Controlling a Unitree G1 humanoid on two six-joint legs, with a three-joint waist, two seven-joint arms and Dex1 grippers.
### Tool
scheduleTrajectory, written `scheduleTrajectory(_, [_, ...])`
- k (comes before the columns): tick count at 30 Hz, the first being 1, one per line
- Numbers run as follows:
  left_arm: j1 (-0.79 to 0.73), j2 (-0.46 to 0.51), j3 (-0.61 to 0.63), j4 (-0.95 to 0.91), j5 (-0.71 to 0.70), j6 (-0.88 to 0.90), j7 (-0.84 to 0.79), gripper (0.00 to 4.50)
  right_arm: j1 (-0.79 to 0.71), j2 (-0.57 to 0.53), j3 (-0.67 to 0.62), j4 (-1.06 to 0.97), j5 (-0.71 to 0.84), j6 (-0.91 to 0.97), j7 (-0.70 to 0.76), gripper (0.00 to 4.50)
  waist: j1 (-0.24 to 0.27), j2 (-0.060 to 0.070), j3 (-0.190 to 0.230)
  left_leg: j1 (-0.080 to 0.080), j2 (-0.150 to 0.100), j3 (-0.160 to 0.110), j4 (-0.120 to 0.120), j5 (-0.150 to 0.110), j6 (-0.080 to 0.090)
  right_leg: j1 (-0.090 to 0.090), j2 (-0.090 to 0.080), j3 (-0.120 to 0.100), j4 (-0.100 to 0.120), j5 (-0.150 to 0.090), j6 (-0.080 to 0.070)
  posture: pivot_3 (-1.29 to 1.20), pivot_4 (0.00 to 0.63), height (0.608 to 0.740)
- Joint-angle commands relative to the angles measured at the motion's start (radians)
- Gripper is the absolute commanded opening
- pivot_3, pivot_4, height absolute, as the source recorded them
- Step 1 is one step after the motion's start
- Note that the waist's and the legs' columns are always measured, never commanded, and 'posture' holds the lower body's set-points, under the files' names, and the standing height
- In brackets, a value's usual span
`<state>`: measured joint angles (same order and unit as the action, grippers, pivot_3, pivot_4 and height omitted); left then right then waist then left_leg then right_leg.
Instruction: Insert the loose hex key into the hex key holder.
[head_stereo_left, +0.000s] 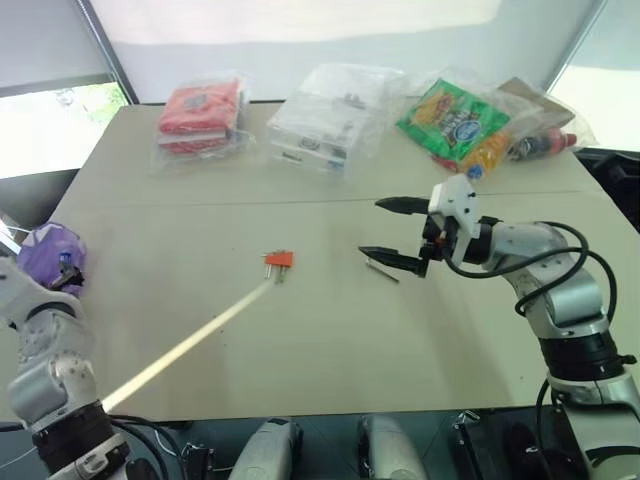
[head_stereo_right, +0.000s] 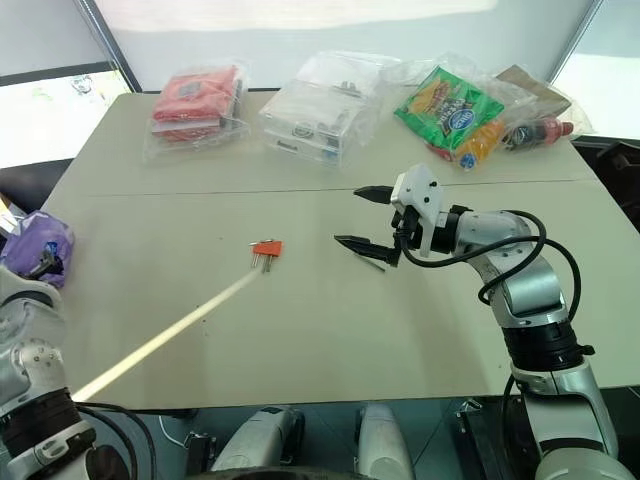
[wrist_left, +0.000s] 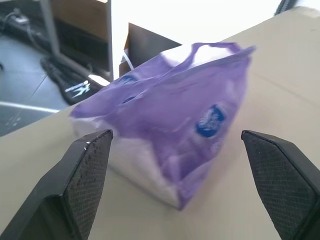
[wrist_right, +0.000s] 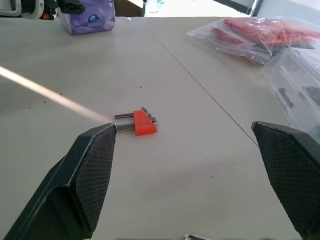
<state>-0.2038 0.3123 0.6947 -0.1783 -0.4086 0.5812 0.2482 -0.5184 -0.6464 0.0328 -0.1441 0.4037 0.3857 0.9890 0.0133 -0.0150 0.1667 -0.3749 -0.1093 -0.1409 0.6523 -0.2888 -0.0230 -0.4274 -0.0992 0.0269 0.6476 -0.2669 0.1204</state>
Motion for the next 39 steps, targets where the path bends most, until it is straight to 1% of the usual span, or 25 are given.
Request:
scheduleTrajectory(1, [0.012,0.023,-0.089,-0.139,-0.008,-0.010,-0.080,4.44,-0.017,0.000,-0.011,-0.014,0.003,-0.013,0.005,4.50,0.000,0.000,0.000,0.000,0.000,0.000,0.000,0.000,0.000,0.000,0.000,0.000,0.000,0.000,0.000,0.00,0.150,0.740])
scheduleTrajectory(5, [0.021,0.069,-0.198,-0.260,-0.058,0.082,-0.181,4.44,-0.051,0.012,0.021,0.039,-0.012,-0.036,0.042,4.50,-0.004,0.000,0.000,0.000,0.000,0.000,0.000,0.000,0.000,0.000,0.000,0.000,0.000,0.000,0.000,0.00,0.150,0.740])
scheduleTrajectory(9, [0.029,0.135,-0.273,-0.339,-0.128,0.181,-0.294,4.44,-0.120,0.068,0.090,0.165,-0.060,-0.106,0.089,4.50,-0.013,0.000,0.000,0.001,0.001,0.000,-0.001,0.000,0.000,0.000,0.001,0.000,0.000,0.000,0.000,0.00,0.150,0.740])
scheduleTrajectory(13, [0.055,0.198,-0.278,-0.348,-0.178,0.244,-0.380,4.44,-0.205,0.185,0.165,0.361,-0.123,-0.205,0.118,4.50,-0.033,0.000,0.000,0.001,0.001,0.000,-0.003,0.000,0.000,-0.001,0.001,0.000,0.000,0.000,-0.001,0.00,0.150,0.740])
scheduleTrajectory(17, [0.107,0.257,-0.252,-0.359,-0.224,0.286,-0.460,4.44,-0.290,0.281,0.235,0.578,-0.221,-0.346,0.133,4.50,-0.034,0.001,0.000,0.001,0.002,0.001,-0.004,0.000,-0.001,-0.002,0.001,0.000,0.000,0.000,-0.001,0.00,0.150,0.740])
scheduleTrajectory(20, [0.185,0.313,-0.220,-0.408,-0.292,0.317,-0.555,4.44,-0.373,0.342,0.300,0.789,-0.338,-0.490,0.116,4.50,-0.033,0.001,0.000,0.001,0.001,0.001,-0.003,0.000,-0.001,-0.002,0.001,0.000,0.000,0.000,-0.001,0.00,0.150,0.740])
scheduleTrajectory(22, [0.224,0.332,-0.199,-0.433,-0.332,0.333,-0.590,4.44,-0.417,0.373,0.320,0.895,-0.385,-0.570,0.104,4.50,-0.033,0.001,0.000,0.001,0.001,0.001,-0.003,0.000,-0.001,-0.002,0.001,0.000,0.000,0.000,-0.001,0.00,0.150,0.740])
scheduleTrajectory(25, [0.272,0.353,-0.178,-0.465,-0.365,0.347,-0.617,4.44,-0.469,0.422,0.323,1.014,-0.422,-0.635,0.095,4.50,-0.031,0.001,0.000,0.001,0.001,0.001,-0.003,0.000,-0.001,-0.002,0.001,0.000,0.000,0.000,-0.001,0.00,0.150,0.740])
scheduleTrajectory(29, [0.297,0.353,-0.164,-0.483,-0.374,0.346,-0.604,4.44,-0.508,0.467,0.329,1.123,-0.475,-0.704,0.077,4.50,-0.032,0.001,0.000,0.001,0.002,0.001,-0.003,0.000,-0.001,-0.002,0.002,0.000,0.000,0.001,-0.001,0.00,0.150,0.740])
scheduleTrajectory(33, [0.313,0.355,-0.164,-0.501,-0.369,0.343,-0.592,4.44,-0.531,0.505,0.309,1.199,-0.487,-0.713,0.063,4.50,-0.034,0.001,0.000,0.001,0.002,0.000,-0.003,0.000,-0.001,-0.002,0.002,0.000,0.000,0.001,-0.001,0.00,0.150,0.740])
scheduleTrajectory(39, [0.329,0.336,-0.159,-0.537,-0.384,0.347,-0.553,4.44,-0.572,0.541,0.294,1.299,-0.521,-0.705,-0.006,4.50,-0.035,0.001,0.000,0.001,0.002,0.000,-0.004,0.000,-0.002,-0.002,0.002,0.000,0.000,0.001,-0.002,0.00,0.150,0.740])
